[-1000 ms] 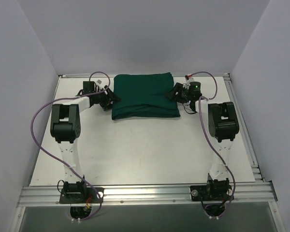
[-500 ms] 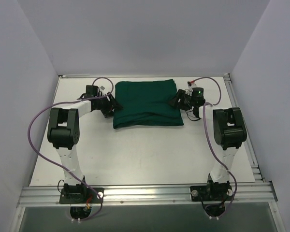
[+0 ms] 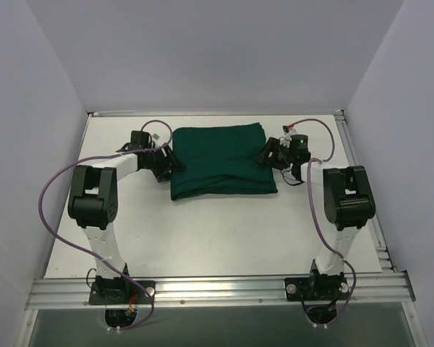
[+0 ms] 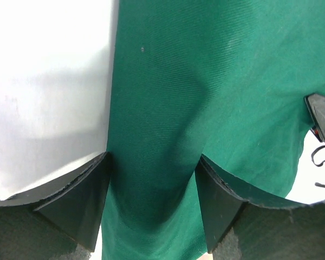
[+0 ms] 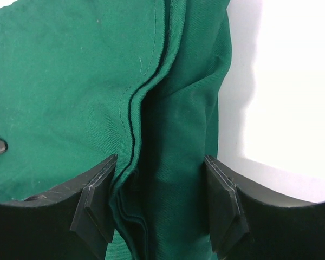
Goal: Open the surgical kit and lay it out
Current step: Move the surgical kit at the center of the board.
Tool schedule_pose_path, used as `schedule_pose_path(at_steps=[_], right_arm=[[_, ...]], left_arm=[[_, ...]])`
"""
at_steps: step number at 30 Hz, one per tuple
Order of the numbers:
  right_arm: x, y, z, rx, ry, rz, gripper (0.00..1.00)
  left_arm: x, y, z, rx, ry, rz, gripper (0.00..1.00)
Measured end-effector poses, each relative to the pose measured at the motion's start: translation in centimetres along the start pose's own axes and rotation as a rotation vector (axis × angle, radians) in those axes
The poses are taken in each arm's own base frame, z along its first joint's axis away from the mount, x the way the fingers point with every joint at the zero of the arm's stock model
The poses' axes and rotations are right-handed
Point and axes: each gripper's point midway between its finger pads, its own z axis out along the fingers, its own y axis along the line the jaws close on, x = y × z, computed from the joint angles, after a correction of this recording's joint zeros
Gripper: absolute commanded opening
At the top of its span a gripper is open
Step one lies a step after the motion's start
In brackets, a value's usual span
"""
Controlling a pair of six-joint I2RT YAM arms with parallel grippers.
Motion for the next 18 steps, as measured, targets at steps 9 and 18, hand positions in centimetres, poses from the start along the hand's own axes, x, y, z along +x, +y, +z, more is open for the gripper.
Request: schedule_pose_path(at_steps=[9, 18], right_arm=[[1.6, 1.0, -3.5, 0.012, 0.027, -0.011, 0.83], [-1.7, -0.4, -5.1, 0.124, -0.009, -0.024, 1.00]], left_arm=[[3.1, 0.3, -1.3, -0.023, 0.025, 0.008, 0.85], [3.7, -0.7, -4.6, -0.096, -0.032, 0.058, 0.97]])
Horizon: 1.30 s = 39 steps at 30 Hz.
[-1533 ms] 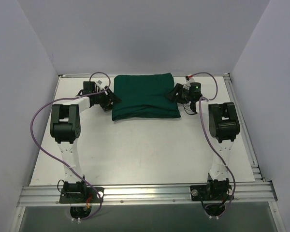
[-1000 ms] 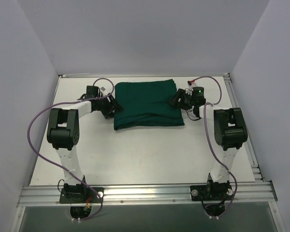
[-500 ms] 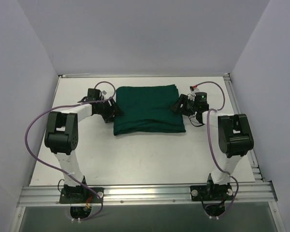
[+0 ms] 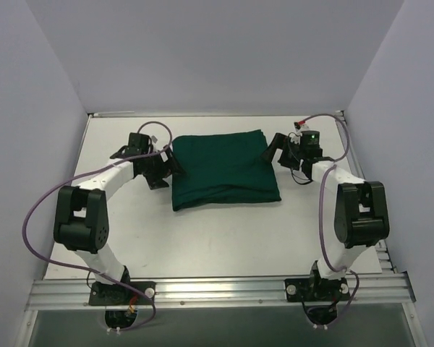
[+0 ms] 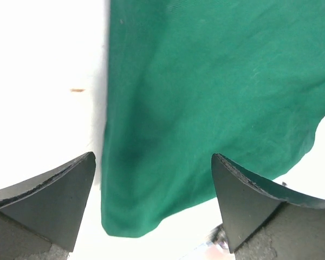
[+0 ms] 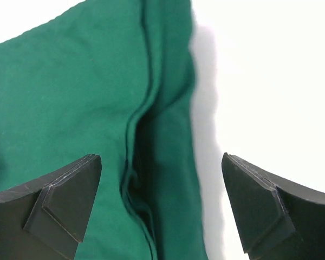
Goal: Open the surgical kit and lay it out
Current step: Move the surgical kit at the center of the board, then open the surgical kit at the center of the board.
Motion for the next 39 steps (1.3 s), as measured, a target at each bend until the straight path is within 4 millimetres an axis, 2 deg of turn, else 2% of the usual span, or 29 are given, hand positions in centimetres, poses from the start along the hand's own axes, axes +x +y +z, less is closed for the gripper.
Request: schedule_pose_path(at_steps=[2, 5, 6, 9, 11, 13, 14, 16, 20, 23, 30, 39], right_arm=[[-0.7, -0.2, -1.5, 0.044, -0.022, 0.004, 1.00], [-1.5, 1.1, -4.6, 0.054, -0.058, -0.008, 0.99], [-1.7, 1.6, -5.4, 0.053, -0.069, -0.013, 0.98], [-1.1, 2.8, -8.1, 0.030, -0.078, -0.015, 0.91], [0.4, 2.8, -9.1, 0.026, -0.045, 0.001, 0.85], [2.3, 2.3, -9.4, 0.038, 0.004, 0.022, 0.80], [3.4, 1.9, -9.4, 0.047, 0.031, 0.034, 0.75], [5.0, 1.3, -9.4, 0.060, 0.073, 0.054, 0.72], [7.4, 0.8, -9.4, 0.060, 0.134, 0.099, 0.68], [7.6, 1.1, -9.1, 0.036, 0.139, 0.117, 0.66], [7.6, 1.6, -8.7, -0.002, 0.128, 0.144, 0.63], [8.0, 1.7, -7.9, -0.026, 0.136, 0.173, 0.55]], left_arm=[[-0.7, -0.2, -1.8, -0.033, -0.055, 0.027, 0.97], [-2.4, -1.1, -4.9, -0.081, -0.151, 0.077, 0.97], [-3.1, -1.7, -5.9, -0.091, -0.183, 0.100, 0.93], [-4.9, -4.0, -8.4, -0.103, -0.282, 0.195, 0.90], [-4.8, -6.7, -9.3, -0.096, -0.325, 0.297, 0.85], [-3.1, -9.1, -9.1, -0.067, -0.322, 0.391, 0.82], [-1.8, -10.2, -8.9, -0.047, -0.308, 0.432, 0.81], [0.6, -11.7, -8.4, 0.004, -0.264, 0.497, 0.80], [2.4, -11.3, -7.6, 0.044, -0.229, 0.516, 0.82], [3.2, -11.1, -7.1, 0.044, -0.212, 0.534, 0.83], [6.9, -13.7, -6.5, 0.099, -0.179, 0.653, 0.83], [8.5, -16.0, -6.3, 0.117, -0.190, 0.755, 0.90]])
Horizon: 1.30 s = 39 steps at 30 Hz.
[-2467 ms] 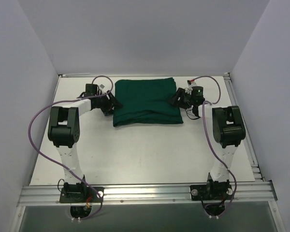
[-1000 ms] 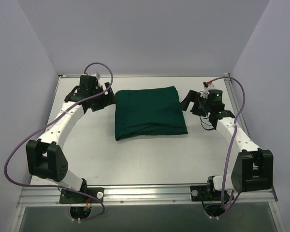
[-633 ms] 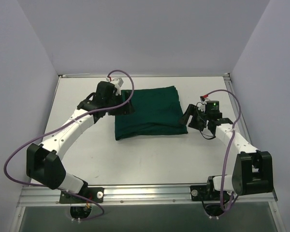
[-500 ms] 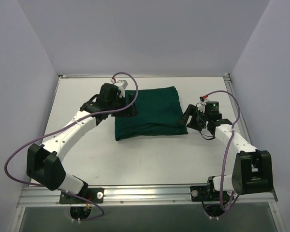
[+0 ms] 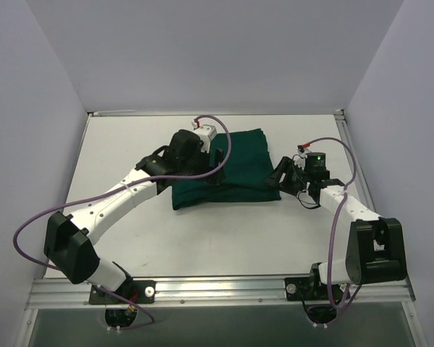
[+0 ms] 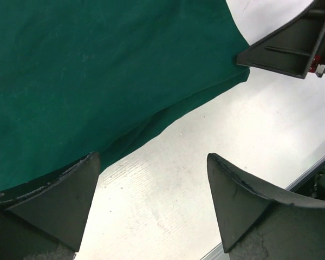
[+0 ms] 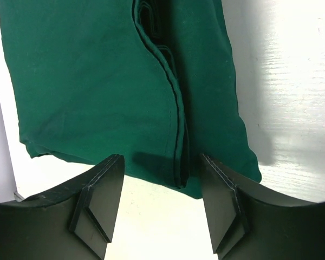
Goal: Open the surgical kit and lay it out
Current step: Open the surgical kit at the center of the board.
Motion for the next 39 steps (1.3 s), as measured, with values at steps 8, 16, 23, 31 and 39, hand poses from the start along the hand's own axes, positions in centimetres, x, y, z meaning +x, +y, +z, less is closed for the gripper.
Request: schedule_pose_path(at_steps=[8, 16, 23, 31, 39], right_arm=[[-0.2, 0.8, 0.2, -0.036, -0.004, 0.016, 0.07], [-0.8, 3.9, 0.3, -0.100, -0.001, -0.002, 0.00], [-0.4, 6.4, -0.2, -0.181, 0.039, 0.062, 0.00], [-3.3, 10.7, -1.8, -0.255, 0.021, 0.125, 0.00], [-4.5, 12.6, -2.9, -0.275, 0.034, 0.183, 0.00]], left_arm=[[0.0, -1.9, 0.4, 0.009, -0.033, 0.106, 0.95], [0.8, -4.9, 3.6, -0.025, -0.063, 0.333, 0.95], [0.2, -5.2, 8.4, -0.095, -0.045, 0.485, 0.96], [-2.8, -6.3, 9.8, -0.123, -0.068, 0.578, 0.97], [-2.3, -7.4, 9.6, -0.060, -0.032, 0.571, 0.97]])
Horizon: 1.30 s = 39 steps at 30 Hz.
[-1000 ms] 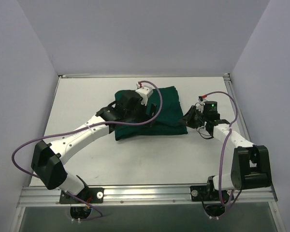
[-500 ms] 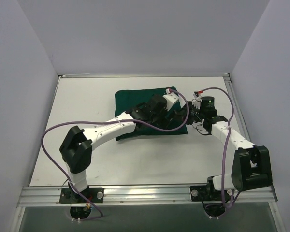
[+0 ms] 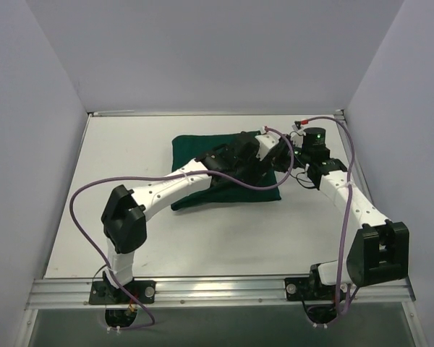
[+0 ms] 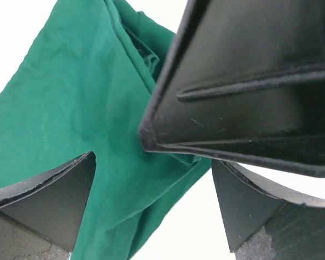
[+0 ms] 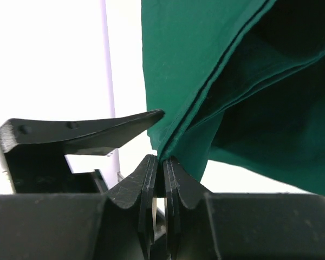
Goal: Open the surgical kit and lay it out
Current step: Open the surgical kit at the center of the board.
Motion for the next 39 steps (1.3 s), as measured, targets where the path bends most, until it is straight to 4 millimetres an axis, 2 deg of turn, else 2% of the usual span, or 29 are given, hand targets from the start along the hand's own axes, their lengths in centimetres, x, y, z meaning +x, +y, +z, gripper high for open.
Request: schedule_pose_path(at_steps=[2, 4, 5, 6, 7, 8, 9, 10, 12, 14, 15, 18, 20, 21, 22, 24, 25, 26, 28, 29, 31, 32, 34, 36, 39], right_arm=[[0.1, 0.1, -0.1, 0.006, 0.008, 0.014, 0.00], [0.0, 0.1, -0.2, 0.014, 0.008, 0.025, 0.00], [-0.2, -0.1, -0.3, 0.022, 0.001, 0.032, 0.00], [-0.4, -0.3, -0.3, 0.031, -0.006, 0.040, 0.00], [-0.5, -0.5, -0.4, 0.041, -0.013, 0.047, 0.07], [-0.6, -0.8, -0.4, 0.053, -0.017, 0.054, 0.17], [-0.4, -1.0, -0.5, 0.066, -0.011, 0.061, 0.38], [-0.2, -1.1, -0.6, 0.078, 0.001, 0.071, 0.47], [-0.3, -1.0, -0.9, 0.105, 0.010, 0.048, 0.64], [-1.0, -0.2, -1.1, 0.124, 0.020, 0.012, 0.73], [-1.7, 0.4, -1.2, 0.131, 0.018, -0.018, 0.80], [-4.0, 2.2, -1.2, 0.154, -0.005, -0.112, 0.82], [-5.0, 2.8, -1.3, 0.172, -0.018, -0.157, 0.82], [-5.2, 3.0, -1.3, 0.180, -0.018, -0.176, 0.81], [-5.3, 2.9, -1.2, 0.190, -0.016, -0.188, 0.81], [-5.0, 2.7, -0.6, 0.210, 0.006, -0.214, 0.80], [-4.4, 2.7, 0.1, 0.214, 0.032, -0.230, 0.79], [-3.6, 2.8, 0.9, 0.217, 0.064, -0.253, 0.79], [-1.5, 3.1, 3.2, 0.221, 0.141, -0.311, 0.79], [-0.1, 3.4, 4.5, 0.226, 0.183, -0.354, 0.79], [3.2, 4.0, 7.2, 0.227, 0.271, -0.447, 0.79], [4.9, 4.3, 8.4, 0.223, 0.310, -0.492, 0.79], [8.1, 4.5, 10.3, 0.221, 0.379, -0.574, 0.80], [11.2, 4.5, 11.7, 0.218, 0.437, -0.654, 0.80], [13.9, 4.8, 13.3, 0.221, 0.486, -0.748, 0.80]], left_arm=[[0.3, -0.3, 0.1, 0.012, 0.023, -0.003, 0.96], [0.5, -0.5, 0.5, 0.023, 0.044, -0.004, 0.88], [0.6, -0.6, 0.6, 0.027, 0.054, -0.005, 0.68], [0.5, -0.7, 0.8, 0.029, 0.063, -0.010, 0.55], [0.5, -0.8, 1.0, 0.031, 0.069, -0.009, 0.43], [0.5, -0.9, 1.1, 0.029, 0.074, -0.016, 0.21], [0.5, -0.7, 1.2, 0.014, 0.079, -0.033, 0.04], [0.6, -0.2, 1.4, -0.004, 0.087, -0.050, 0.02], [1.2, 1.4, 1.6, -0.052, 0.115, -0.091, 0.02], [2.3, 4.4, 1.6, -0.118, 0.149, -0.162, 0.02], [2.7, 6.2, 1.6, -0.156, 0.161, -0.203, 0.02], [4.7, 13.0, 0.3, -0.291, 0.190, -0.344, 0.02], [6.6, 17.8, -2.2, -0.393, 0.210, -0.430, 0.02], [7.8, 20.6, -4.2, -0.459, 0.217, -0.485, 0.02], [8.6, 22.3, -5.8, -0.504, 0.223, -0.515, 0.02], [10.3, 26.7, -10.6, -0.639, 0.215, -0.602, 0.02], [11.0, 28.2, -12.9, -0.696, 0.205, -0.638, 0.05], [11.9, 29.5, -15.3, -0.751, 0.198, -0.672, 0.27], [14.2, 32.1, -20.1, -0.871, 0.191, -0.744, 0.44], [15.7, 33.2, -22.5, -0.933, 0.199, -0.785, 0.66], [19.1, 35.2, -26.9, -1.063, 0.233, -0.864, 0.88], [20.8, 35.8, -28.6, -1.123, 0.254, -0.905, 0.90], [23.6, 36.1, -30.6, -1.192, 0.311, -0.953, 0.96], [25.3, 35.0, -30.7, -1.197, 0.368, -0.974, 0.94], [26.5, 33.4, -29.9, -1.162, 0.428, -0.970, 0.94]])
